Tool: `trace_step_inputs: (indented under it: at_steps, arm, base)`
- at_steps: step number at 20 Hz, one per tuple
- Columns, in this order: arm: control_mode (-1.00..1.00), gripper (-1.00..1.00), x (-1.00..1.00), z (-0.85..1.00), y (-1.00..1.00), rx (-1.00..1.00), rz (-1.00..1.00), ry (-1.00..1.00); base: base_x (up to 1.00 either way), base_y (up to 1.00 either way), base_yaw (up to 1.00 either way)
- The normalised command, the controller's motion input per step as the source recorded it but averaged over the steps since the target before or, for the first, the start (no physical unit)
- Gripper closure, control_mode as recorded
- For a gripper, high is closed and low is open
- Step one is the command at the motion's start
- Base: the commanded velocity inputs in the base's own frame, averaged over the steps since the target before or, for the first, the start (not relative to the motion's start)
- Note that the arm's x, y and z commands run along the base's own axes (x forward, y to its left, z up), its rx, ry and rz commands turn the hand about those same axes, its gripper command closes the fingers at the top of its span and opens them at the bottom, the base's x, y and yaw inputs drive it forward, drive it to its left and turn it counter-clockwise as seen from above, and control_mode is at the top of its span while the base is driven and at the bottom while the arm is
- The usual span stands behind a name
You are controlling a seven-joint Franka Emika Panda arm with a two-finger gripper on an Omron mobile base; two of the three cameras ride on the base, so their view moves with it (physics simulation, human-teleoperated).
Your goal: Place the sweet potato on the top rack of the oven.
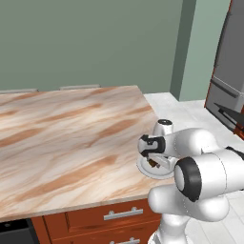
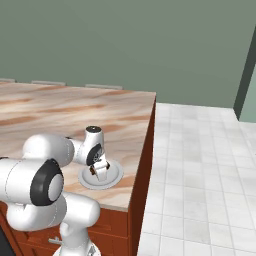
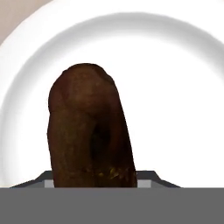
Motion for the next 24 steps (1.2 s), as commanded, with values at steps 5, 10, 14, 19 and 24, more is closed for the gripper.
trace_step_inputs:
  at_steps: [5, 10, 14, 19, 24]
  arm:
    - [-1.00, 1.00, -0.03, 0.20, -0.02, 0.00, -0.03, 0.01]
    - [-1.00, 1.00, -0.67, 0.94, 0.00, -0.06, 0.18, 0.04]
    - [-1.00, 1.00, -1.00, 1.00, 0.00, -0.12, 0.37, -0.03]
    - [-1.00, 1.00, -1.00, 0.99, 0.06, -0.20, 0.54, -0.02]
    - [-1.00, 1.00, -0.99, 0.70, -0.02, 0.00, 0.53, -0.13]
  base:
    - [0.00, 0.00, 0.00]
    - [0.00, 0.00, 0.00]
    - [0.00, 0.00, 0.00]
    - [0.00, 0.00, 0.00]
    - [0.00, 0.00, 0.00]
